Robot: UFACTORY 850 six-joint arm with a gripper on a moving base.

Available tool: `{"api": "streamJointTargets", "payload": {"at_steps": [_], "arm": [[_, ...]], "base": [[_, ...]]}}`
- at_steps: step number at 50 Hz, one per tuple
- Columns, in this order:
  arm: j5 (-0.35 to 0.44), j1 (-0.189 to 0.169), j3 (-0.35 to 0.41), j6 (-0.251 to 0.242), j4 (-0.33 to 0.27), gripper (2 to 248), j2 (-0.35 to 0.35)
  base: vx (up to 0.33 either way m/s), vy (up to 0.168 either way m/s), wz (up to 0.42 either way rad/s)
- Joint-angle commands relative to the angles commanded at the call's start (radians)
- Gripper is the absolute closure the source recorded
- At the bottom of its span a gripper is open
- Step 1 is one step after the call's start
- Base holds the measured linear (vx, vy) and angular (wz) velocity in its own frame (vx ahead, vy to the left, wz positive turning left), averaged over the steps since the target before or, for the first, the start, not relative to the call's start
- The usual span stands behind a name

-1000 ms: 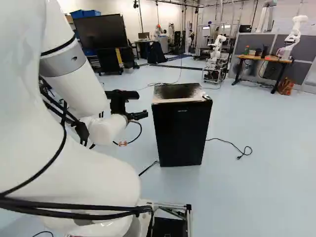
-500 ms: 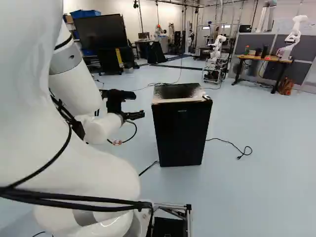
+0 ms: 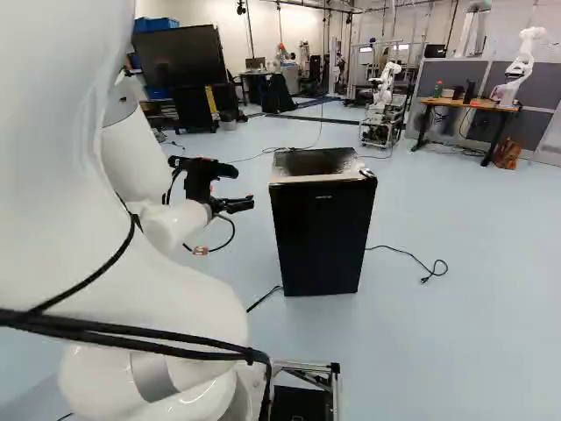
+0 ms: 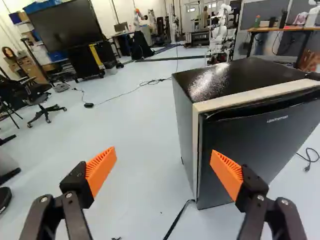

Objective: Grab a drink from the fridge

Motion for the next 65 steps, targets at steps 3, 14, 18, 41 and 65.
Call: {"api": "streamJointTargets", "payload": {"at_steps": [3, 14, 18, 41, 65], "arm": [[0.009, 0.011, -0.005, 0.000, 0.024, 3, -0.014], [0.042, 0.052, -0.022, 0.000, 0.110, 3, -0.065], [0.055, 0.067, -0.029, 0.000, 0.142, 3, -0.084], [0.134, 0.145, -0.089, 0.000, 0.319, 3, -0.214], [0.238, 0.204, -0.187, 0.000, 0.489, 3, -0.372]], "base": [[0.000, 0.000, 0.000], [0.000, 0.000, 0.000], [0.000, 0.000, 0.000], [0.000, 0.000, 0.000], [0.000, 0.000, 0.000]]}}
